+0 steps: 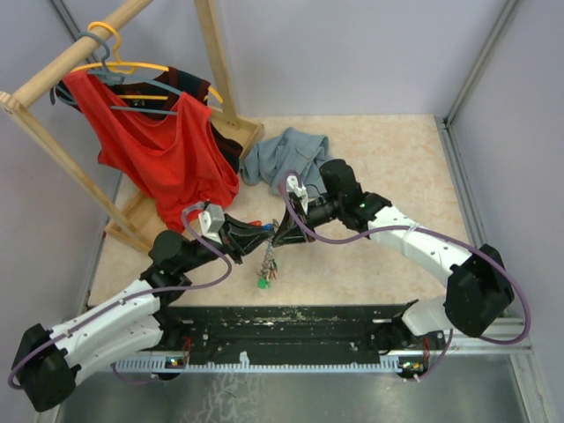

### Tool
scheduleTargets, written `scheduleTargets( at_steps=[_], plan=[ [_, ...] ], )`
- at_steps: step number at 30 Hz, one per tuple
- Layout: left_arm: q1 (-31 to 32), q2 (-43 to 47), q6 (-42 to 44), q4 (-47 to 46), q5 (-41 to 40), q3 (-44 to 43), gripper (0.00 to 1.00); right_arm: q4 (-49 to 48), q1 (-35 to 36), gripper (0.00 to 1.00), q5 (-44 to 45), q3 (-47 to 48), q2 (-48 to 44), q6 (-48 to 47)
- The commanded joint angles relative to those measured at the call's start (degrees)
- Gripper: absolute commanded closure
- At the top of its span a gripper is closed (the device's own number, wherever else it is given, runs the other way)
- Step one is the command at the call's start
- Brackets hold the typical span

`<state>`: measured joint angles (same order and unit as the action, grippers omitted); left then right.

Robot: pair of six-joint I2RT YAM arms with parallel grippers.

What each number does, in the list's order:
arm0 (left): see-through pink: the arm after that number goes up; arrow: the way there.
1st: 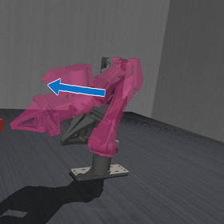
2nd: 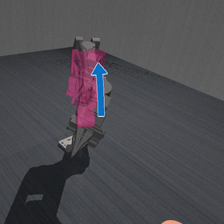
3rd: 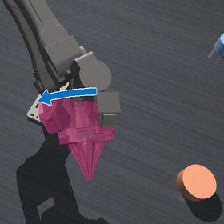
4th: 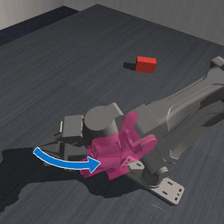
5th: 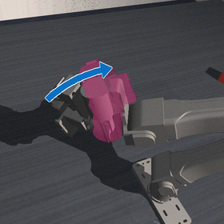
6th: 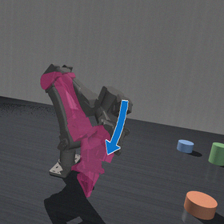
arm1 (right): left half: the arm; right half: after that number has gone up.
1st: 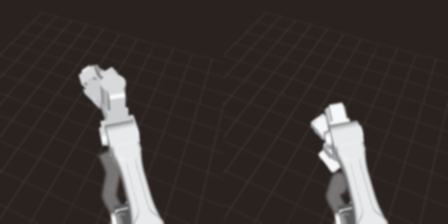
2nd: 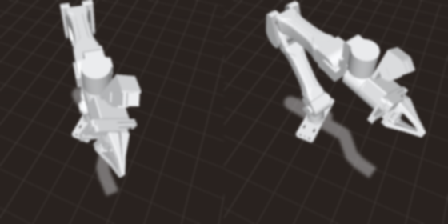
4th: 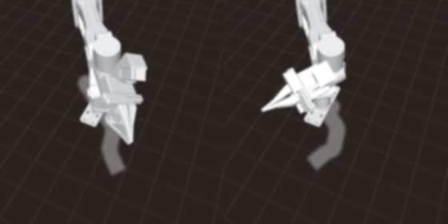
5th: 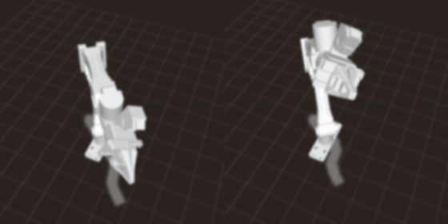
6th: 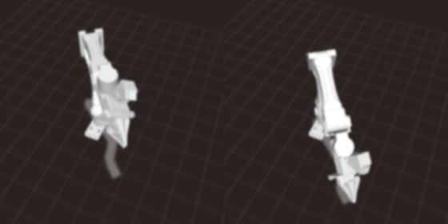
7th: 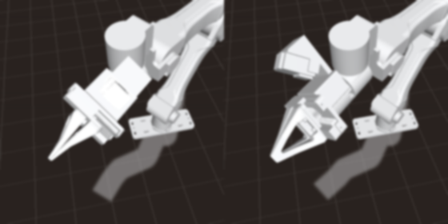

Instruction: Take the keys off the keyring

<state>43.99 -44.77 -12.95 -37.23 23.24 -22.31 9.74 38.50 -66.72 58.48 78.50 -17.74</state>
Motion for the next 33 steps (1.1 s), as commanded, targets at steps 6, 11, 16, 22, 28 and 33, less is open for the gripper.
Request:
scheduleTargets(
  at_steps=[6, 11, 16, 22, 28, 33],
  plan=[
    [0.05, -1.76, -0.97, -7.02, 3.67, -4.40, 1.00, -2.70, 0.35, 0.90, 1.48, 0.14, -0.45, 1.51],
    [0.04, -2.76, -1.02, -7.91, 5.08, -4.85, 1.00, -2.77, 0.35, 0.88, 3.55, 0.39, -0.62, 2.07],
    [0.03, -2.98, -1.11, -8.10, 5.14, -5.03, 1.00, -2.43, 0.35, 0.85, 6.18, 0.80, -0.97, 2.64],
    [0.05, -3.48, -1.26, -8.24, 4.90, -5.01, 1.00, -1.76, 0.35, 0.82, 7.76, 1.31, -1.47, 2.75],
    [0.05, -4.27, -1.52, -8.46, 4.97, -5.03, 1.00, -1.15, 0.27, 0.81, 8.28, 1.78, -1.84, 2.54],
    [0.05, -4.70, -1.72, -8.72, 5.01, -4.73, 1.00, -0.08, -0.02, 0.80, 5.44, 2.41, -2.58, 1.33]
  ],
)
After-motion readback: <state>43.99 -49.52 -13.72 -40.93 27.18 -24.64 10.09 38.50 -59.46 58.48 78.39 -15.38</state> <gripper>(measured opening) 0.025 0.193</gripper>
